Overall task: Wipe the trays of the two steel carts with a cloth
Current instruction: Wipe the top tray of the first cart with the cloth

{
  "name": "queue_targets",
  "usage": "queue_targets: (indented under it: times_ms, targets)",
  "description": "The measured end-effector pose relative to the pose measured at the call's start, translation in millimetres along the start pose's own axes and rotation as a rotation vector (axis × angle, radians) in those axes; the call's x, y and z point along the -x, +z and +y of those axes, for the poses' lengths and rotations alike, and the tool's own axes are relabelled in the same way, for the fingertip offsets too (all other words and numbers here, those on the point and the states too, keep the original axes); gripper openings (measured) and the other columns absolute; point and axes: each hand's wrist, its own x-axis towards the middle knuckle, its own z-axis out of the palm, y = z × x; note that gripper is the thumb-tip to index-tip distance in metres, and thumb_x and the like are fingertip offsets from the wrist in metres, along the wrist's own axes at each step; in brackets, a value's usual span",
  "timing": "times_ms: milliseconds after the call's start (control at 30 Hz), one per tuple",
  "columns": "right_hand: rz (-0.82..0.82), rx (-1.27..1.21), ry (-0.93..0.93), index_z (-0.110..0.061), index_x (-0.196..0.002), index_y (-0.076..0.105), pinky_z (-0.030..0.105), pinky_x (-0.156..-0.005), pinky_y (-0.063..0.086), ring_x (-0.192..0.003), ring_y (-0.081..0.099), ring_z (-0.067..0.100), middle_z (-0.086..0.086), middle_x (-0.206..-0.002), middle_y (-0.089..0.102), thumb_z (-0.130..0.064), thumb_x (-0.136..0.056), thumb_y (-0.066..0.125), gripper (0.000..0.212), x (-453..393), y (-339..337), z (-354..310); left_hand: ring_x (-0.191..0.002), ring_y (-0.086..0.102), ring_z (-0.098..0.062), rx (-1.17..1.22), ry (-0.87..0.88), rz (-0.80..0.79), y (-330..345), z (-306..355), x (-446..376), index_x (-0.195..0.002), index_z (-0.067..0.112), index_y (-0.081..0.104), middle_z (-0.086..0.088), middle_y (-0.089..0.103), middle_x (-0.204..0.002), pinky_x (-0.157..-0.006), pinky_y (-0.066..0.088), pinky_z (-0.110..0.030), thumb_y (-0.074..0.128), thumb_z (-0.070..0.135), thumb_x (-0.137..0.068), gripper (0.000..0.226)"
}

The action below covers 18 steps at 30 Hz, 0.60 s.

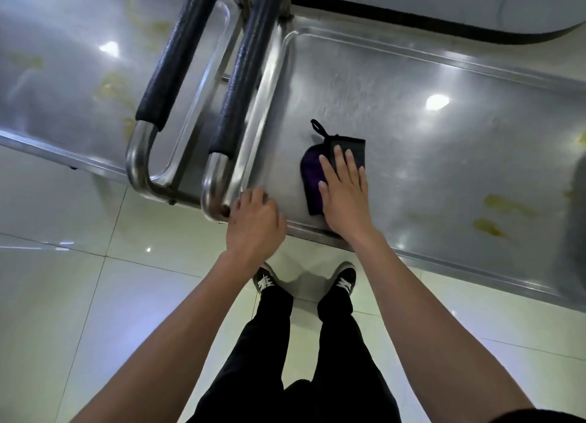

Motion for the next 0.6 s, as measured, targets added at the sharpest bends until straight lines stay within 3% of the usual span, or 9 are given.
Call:
queue_targets:
  times_ms: [300,600]
  targets:
    - [0.031,-0.021,0.153,-0.03,-0.158,0.018,0.046,-0.124,0.003,-0.153,-0.009,0.018,-0.001,-0.168,-0.003,-0.032,-0.106,0.027,0.053,60,-27,110,-0.121,0.047,-0.026,-0.058,0.233,0.002,4,133,-35,-0.115,0.02,0.063,-0.004,0.054,-0.129,-0.091,0.046,-0.048,0.045,0.037,-0.096,0.031]
    - [0.073,-0.04,0.328,-0.03,-0.158,0.019,0.046,-0.124,0.005,-0.154,-0.008,0.018,-0.001,-0.168,-0.003,-0.029,-0.108,0.031,0.052,110,-61,225,-0.131,0.038,-0.027,-0.158,0.139,-0.089,17,198,-37,-0.121,0.018,0.063,-0.005,0.044,-0.137,-0.101,0.035,-0.051,0.047,0.039,-0.094,0.038]
